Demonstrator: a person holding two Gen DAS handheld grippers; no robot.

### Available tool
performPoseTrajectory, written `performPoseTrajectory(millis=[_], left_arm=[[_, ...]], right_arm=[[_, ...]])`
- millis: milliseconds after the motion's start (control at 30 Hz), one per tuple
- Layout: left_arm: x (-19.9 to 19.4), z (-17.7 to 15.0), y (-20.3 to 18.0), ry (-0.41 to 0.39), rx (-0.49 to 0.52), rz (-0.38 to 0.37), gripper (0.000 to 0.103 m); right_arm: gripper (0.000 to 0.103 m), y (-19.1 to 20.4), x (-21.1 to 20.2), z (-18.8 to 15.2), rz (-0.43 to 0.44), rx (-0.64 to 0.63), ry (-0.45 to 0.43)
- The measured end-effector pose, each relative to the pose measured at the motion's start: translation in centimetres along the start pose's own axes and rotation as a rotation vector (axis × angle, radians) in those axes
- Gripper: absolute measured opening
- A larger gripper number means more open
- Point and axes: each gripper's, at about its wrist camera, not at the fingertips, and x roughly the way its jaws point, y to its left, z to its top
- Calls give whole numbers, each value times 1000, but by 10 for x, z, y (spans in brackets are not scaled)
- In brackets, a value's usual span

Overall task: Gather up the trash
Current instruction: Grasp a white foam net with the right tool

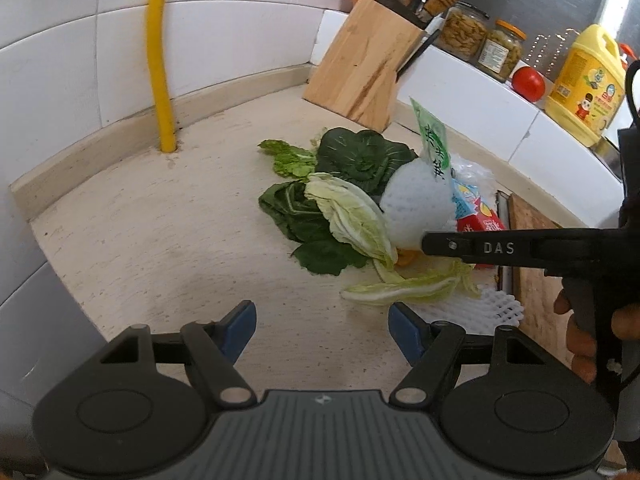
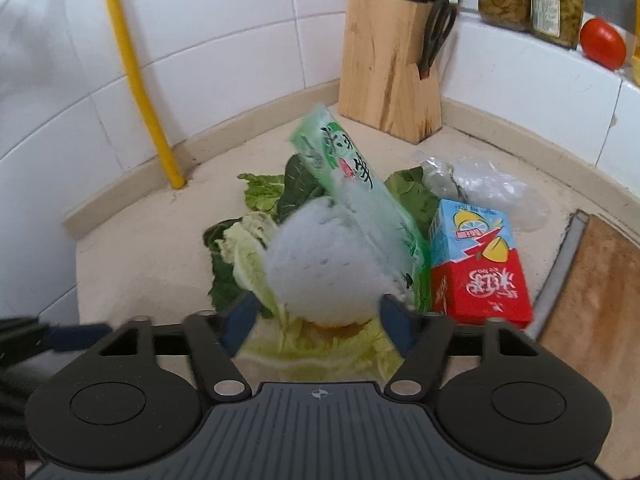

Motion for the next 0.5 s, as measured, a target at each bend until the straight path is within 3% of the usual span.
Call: performPoseTrajectory(millis=[33, 67, 233, 400, 500], left_arm=[[0, 0, 1, -1, -2, -1, 66], [0, 0, 2, -3, -5, -1, 66], [4, 6, 1, -7, -9, -26, 67], [12, 11, -8, -4, 11, -63, 67], [12, 9, -11, -1, 16, -64, 67]], right_arm=[[27, -3, 4, 1, 5, 19, 23], [20, -7, 5, 1, 15, 45, 37], [4, -23, -14, -7, 57, 99, 25], [5, -25, -47, -9, 108, 81, -31], [25, -16, -44, -8, 100, -7, -45]])
